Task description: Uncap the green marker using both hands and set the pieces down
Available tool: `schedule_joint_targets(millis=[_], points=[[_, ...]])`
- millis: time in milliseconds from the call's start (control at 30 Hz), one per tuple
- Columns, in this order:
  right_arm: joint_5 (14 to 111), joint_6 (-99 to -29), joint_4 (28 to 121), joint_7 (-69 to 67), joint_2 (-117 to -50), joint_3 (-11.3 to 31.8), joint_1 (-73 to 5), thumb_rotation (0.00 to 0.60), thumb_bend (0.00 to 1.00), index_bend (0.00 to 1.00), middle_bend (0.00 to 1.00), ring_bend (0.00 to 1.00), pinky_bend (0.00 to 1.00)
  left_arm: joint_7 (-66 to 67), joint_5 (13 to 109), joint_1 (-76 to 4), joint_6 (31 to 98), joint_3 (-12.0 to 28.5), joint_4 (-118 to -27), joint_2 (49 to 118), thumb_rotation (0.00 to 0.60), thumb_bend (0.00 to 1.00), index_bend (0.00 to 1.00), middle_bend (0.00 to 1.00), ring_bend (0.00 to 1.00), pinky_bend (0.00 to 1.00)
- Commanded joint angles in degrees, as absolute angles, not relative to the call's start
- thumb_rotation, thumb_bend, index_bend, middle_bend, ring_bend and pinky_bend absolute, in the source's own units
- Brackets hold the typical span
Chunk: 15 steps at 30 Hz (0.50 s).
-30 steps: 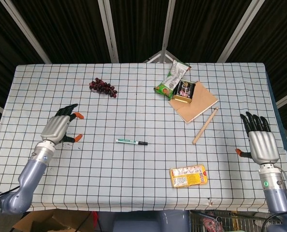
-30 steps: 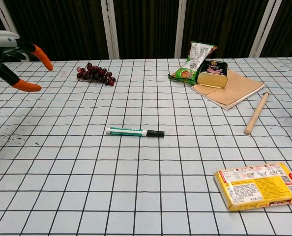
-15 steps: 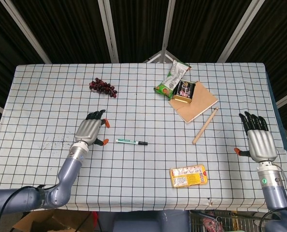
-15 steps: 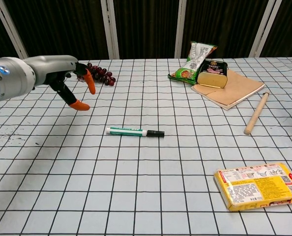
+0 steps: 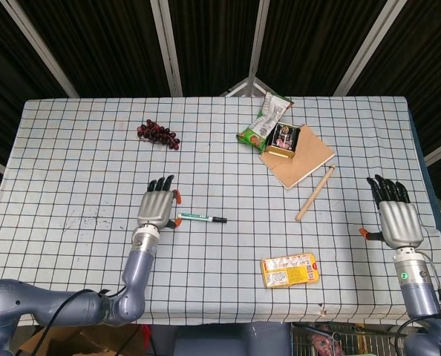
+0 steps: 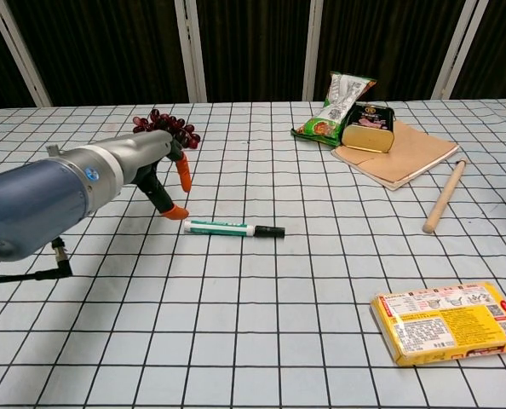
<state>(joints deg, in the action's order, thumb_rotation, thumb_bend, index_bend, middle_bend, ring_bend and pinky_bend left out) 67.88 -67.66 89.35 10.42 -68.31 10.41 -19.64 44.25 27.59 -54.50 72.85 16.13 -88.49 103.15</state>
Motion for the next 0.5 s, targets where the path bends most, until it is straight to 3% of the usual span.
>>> schedule_joint_targets(millis=[33,500], points=[[67.7,-67.3,88.8,10.1,-68.4,10.4,-19.7,0.6,0.08,0.03,0.0,0.0,0.02,45.2,27.4,-55.2,72.3,16.5,-86.4,104.8,0.6,0.36,0.42,0.0,0.0,0.0],[67.0,-66.8,87.3,9.1,-69.0,10.0,-19.6,0.6,0.08,0.03,0.0,0.0,0.02,47.6,26.4,-57.2,68.5,17.8,-79.2,109.9,0.6,0.36,0.43,0.0,0.0,0.0]])
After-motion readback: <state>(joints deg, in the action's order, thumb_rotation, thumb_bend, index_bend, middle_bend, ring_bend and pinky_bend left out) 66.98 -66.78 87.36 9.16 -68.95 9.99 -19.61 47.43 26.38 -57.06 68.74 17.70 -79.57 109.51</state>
